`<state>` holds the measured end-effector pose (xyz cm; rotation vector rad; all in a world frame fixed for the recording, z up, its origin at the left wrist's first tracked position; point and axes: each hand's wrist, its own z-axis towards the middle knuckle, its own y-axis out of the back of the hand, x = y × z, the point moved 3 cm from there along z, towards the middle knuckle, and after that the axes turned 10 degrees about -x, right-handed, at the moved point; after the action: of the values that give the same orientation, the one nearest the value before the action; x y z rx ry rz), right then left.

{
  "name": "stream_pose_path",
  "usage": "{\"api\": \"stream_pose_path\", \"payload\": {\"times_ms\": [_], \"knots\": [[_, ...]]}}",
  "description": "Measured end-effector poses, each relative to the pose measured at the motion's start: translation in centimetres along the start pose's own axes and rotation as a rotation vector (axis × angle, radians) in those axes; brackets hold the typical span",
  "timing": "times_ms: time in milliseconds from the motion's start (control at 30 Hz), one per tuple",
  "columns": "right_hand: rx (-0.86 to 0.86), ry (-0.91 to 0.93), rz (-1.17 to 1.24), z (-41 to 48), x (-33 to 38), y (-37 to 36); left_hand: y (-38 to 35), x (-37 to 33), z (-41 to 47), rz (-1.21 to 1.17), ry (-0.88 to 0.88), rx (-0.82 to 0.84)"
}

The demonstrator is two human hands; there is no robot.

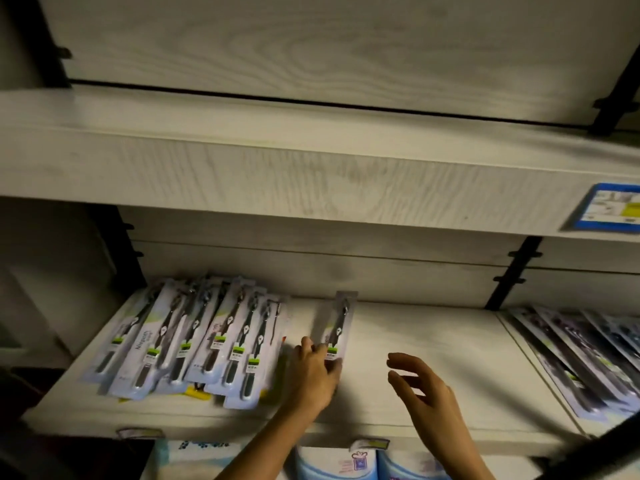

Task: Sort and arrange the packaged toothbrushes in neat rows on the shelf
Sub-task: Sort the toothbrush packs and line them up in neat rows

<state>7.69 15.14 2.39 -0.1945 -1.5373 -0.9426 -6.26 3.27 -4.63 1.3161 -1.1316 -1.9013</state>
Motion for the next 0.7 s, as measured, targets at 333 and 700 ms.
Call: {"api": "stream_pose_path", "payload": {"times_ms": [333, 700], "knots": [[0.262, -0.221, 0.404, -1.5, 3.1, -7.7, 8.3, 1.5, -7.1, -0.199, -0.225, -0.092], [0.268, -0.216, 0.464, -1.1, 3.3, -9.4, 11.7, 12.0, 0.7, 0.331, 0.127, -0.155]]}}
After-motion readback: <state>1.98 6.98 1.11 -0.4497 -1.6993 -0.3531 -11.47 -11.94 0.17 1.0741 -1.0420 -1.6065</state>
